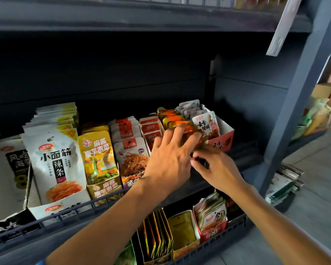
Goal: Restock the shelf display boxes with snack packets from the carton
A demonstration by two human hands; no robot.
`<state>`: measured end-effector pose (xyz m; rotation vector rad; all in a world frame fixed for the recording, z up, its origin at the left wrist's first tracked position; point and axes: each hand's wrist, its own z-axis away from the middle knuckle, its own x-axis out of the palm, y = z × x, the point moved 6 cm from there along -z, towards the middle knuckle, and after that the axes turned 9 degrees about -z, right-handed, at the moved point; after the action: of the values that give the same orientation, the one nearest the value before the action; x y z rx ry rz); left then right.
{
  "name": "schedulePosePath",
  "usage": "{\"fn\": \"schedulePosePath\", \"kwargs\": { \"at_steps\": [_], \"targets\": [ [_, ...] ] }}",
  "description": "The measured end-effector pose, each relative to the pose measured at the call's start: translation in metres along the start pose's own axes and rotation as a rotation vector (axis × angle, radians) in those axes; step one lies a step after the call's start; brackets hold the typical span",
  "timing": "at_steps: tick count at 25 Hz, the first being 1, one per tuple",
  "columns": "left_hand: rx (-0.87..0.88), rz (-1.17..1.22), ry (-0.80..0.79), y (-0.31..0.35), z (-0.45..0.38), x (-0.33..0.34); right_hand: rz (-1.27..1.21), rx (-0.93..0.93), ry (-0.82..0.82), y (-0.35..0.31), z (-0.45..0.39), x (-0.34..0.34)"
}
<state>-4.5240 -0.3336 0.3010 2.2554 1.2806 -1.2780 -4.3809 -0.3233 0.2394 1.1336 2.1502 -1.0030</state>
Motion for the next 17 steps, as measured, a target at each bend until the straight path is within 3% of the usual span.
{"fn": "schedulePosePath", "kwargs": {
  "at_steps": [4, 6, 8, 12, 17],
  "targets": [
    [0.076, -0.06, -0.08, 0.006, -0.026, 0.012, -0.193, 0.021, -0.042, 0.004, 0.007, -0.014],
    [0.035, -0.009, -0.068, -0.001, -0.03, 0.016, -0.279, 0.073, 0.046, 0.013, 0.006, -0.029],
    [-0.017, 0.064, -0.069, -0.004, -0.032, 0.019, -0.178, 0.19, 0.085, 0.03, -0.006, -0.04],
    [-0.041, 0.118, -0.06, -0.003, -0.033, 0.021, 0.029, 0.281, -0.215, 0.044, -0.032, -0.023],
    [-0.059, 0.128, -0.041, -0.011, -0.031, 0.022, -0.089, 0.347, -0.284, 0.044, -0.026, -0.032]
  ]
}}
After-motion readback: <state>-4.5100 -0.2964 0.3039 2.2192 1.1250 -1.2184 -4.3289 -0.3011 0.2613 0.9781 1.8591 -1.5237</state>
